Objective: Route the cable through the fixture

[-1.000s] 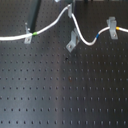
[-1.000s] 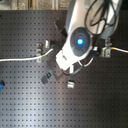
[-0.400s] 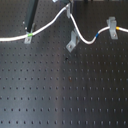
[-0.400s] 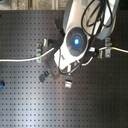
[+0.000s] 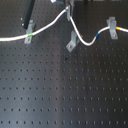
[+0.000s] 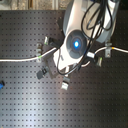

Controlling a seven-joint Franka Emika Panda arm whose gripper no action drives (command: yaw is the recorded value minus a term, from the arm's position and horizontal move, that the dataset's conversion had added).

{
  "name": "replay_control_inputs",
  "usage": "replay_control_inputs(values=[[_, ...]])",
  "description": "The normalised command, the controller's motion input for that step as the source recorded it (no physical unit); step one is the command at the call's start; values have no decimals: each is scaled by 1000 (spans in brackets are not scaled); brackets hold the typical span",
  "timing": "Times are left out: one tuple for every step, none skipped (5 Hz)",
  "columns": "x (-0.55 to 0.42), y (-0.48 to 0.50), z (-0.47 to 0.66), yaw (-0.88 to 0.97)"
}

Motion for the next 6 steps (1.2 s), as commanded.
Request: replay_control_inputs(values=[[61,-123,145,-23],[-108,-184,104,-157],[-153,-138,25,-123],[0,0,11,0],[-246,100,170,131],[-235,86,151,117]])
